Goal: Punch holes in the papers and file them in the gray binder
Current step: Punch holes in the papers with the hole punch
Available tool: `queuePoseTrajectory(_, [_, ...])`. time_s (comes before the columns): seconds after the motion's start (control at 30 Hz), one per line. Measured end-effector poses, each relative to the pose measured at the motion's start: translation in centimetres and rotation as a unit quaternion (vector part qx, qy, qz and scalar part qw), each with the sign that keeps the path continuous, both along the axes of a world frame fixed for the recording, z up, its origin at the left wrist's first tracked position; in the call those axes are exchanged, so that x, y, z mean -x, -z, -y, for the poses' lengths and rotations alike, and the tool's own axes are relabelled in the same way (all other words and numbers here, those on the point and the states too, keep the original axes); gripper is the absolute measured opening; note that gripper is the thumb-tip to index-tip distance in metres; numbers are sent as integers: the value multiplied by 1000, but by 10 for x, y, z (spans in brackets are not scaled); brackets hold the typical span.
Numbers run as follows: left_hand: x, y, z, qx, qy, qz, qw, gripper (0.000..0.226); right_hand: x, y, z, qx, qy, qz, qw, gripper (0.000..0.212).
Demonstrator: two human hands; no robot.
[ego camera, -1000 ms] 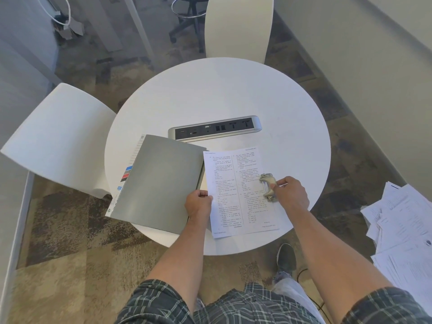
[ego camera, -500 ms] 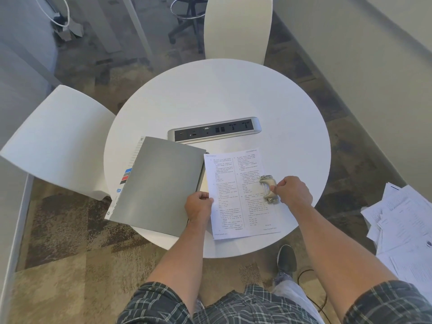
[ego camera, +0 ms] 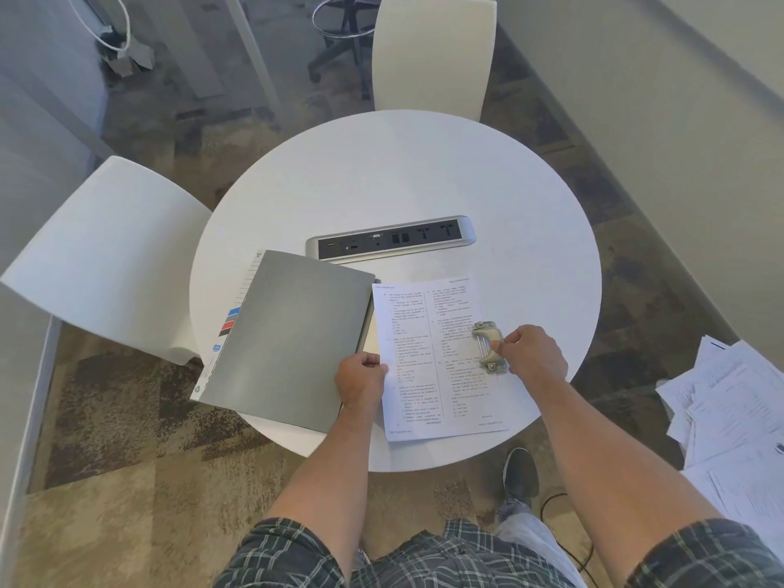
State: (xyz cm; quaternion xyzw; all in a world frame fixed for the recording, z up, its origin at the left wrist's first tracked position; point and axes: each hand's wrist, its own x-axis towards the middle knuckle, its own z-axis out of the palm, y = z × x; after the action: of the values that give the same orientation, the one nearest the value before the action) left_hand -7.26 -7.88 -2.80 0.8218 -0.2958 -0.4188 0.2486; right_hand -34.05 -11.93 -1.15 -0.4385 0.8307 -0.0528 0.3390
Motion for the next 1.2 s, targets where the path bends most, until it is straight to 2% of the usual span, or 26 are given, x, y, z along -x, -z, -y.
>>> queuePoseTrajectory(0.23, [-1, 0, -1, 4, 11, 5, 1000, 21, 7, -3, 6, -29, -28, -15, 999, 28])
queuePoseTrajectory(0.37, [-2, 0, 0, 1, 12, 10, 1000, 15, 16, -3, 8, -54, -46, -16, 997, 47])
queuePoseTrajectory(0.53, [-2, 1, 2, -8, 15, 13, 1000, 12, 22, -5, 16, -89, -72, -28, 993, 49])
queuePoseTrajectory(0.67, [-3, 4, 0, -13, 16, 15, 1000, 13, 21, -2, 15, -94, -82, -75, 989, 52])
queuePoseTrajectory(0.8, [-3, 4, 2, -15, 19, 19, 1000, 17, 26, 2, 17, -122, -69, -43, 989, 61])
queuePoseTrajectory(0.93, [-1, 2, 3, -13, 22, 24, 999, 16, 23, 1, 12, -63, -69, -61, 994, 51])
queuePoseTrajectory(1.07, [-2, 2, 2, -8, 19, 23, 1000, 10, 23, 5, 5, -10, -26, 87, 996, 33])
queuePoseTrajectory(1.2, [0, 3, 2, -8, 15, 22, 1000, 6, 21, 1, 3, 5, -29, 79, 996, 31])
